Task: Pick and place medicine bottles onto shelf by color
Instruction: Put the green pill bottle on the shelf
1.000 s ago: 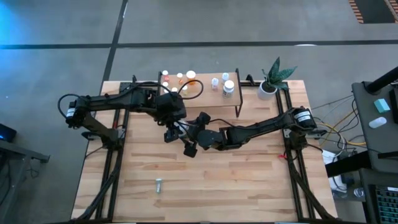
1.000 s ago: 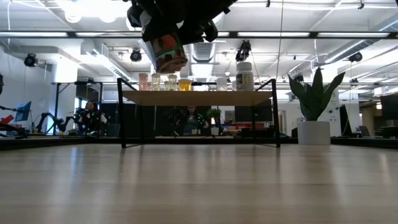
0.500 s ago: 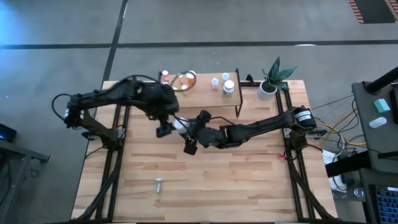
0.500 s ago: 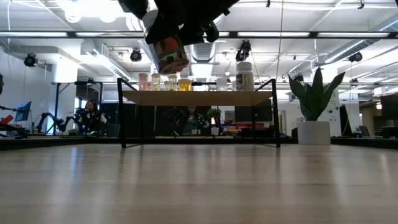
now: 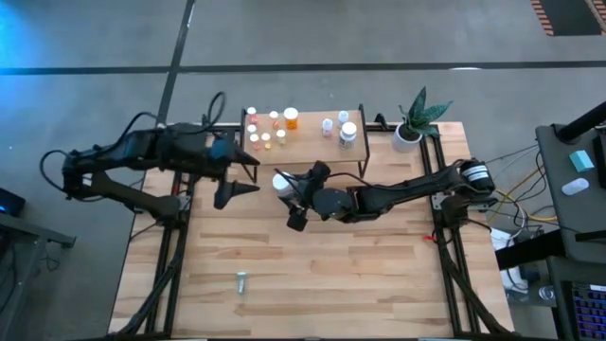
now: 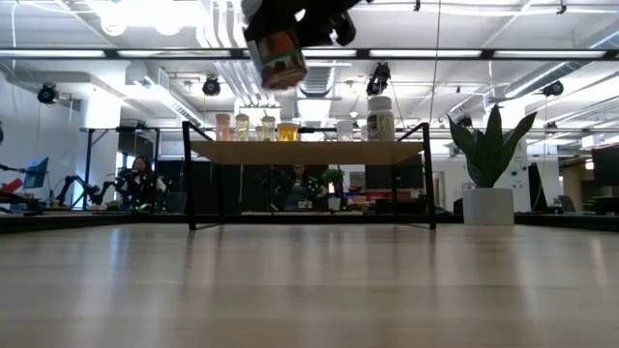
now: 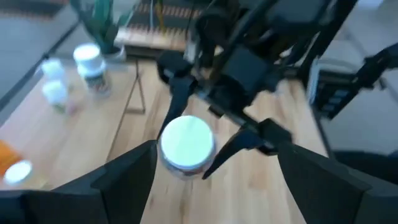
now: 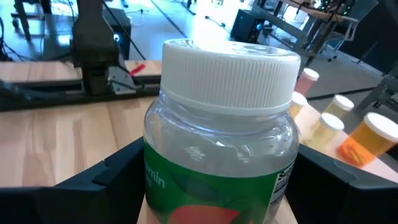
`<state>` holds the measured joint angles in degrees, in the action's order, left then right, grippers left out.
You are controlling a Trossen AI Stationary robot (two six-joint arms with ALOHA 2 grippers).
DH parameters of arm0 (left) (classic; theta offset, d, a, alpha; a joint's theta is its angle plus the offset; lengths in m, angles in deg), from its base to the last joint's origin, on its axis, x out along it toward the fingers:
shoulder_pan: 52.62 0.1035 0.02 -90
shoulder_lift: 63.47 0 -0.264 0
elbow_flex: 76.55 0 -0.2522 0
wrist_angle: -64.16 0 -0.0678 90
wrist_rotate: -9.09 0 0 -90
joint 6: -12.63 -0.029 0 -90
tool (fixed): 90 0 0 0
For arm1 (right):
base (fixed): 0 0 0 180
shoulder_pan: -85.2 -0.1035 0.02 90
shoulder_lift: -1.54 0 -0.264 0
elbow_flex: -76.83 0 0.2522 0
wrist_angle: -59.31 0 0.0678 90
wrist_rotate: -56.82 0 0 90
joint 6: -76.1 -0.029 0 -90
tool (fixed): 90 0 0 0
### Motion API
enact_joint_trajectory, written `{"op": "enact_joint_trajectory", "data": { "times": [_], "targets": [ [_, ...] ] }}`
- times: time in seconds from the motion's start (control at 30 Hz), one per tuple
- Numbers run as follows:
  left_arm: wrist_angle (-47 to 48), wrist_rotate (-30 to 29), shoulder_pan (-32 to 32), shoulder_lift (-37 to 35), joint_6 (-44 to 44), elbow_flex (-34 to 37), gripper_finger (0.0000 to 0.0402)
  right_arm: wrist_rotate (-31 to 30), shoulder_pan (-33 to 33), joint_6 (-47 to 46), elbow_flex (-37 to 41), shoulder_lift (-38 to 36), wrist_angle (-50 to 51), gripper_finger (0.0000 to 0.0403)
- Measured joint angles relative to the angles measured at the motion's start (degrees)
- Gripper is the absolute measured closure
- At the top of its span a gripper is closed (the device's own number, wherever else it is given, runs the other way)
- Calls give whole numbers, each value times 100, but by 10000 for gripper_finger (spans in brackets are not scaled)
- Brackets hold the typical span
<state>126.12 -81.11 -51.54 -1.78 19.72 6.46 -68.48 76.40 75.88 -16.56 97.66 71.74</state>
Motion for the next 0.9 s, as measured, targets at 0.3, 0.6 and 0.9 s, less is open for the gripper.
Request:
{"op": "enact_joint_trajectory", "data": {
  "times": [0.3, 0.6, 0.9],
  "targets": [
    [-2317, -13, -126, -1263, 7, 2274, 85, -95, -4, 149, 1698, -1106, -1720, 109],
    [-4703, -11, -168, -1837, 157, 3869, 85, -270, 28, 1205, 3190, -2009, -4167, 107],
    [-5676, -15, -168, -1869, 356, 4451, 85, -805, 498, 1980, 3247, -2154, -4400, 106]
  ]
}}
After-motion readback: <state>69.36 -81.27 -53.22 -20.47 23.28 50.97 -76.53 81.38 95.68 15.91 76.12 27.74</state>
